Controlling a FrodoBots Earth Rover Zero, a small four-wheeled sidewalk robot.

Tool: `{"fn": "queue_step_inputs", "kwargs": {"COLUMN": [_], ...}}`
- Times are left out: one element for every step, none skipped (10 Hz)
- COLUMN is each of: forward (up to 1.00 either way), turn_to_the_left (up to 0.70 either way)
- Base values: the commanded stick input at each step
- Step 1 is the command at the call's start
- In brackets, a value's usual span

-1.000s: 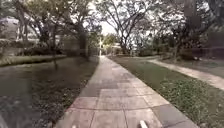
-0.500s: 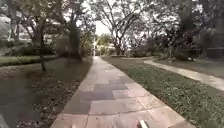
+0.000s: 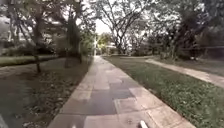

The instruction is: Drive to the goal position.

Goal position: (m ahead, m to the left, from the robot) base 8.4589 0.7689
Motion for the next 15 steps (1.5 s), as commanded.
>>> {"fn": "queue_step_inputs", "kwargs": {"forward": [1.00,1.00,1.00,1.00,1.00,1.00,1.00,1.00,1.00,1.00,1.00,1.00,1.00,1.00,1.00], "turn_to_the_left": [0.00,0.00,0.00,0.00,0.00,0.00,0.00,0.00,0.00,0.00,0.00,0.24,0.33,0.13,0.00]}}
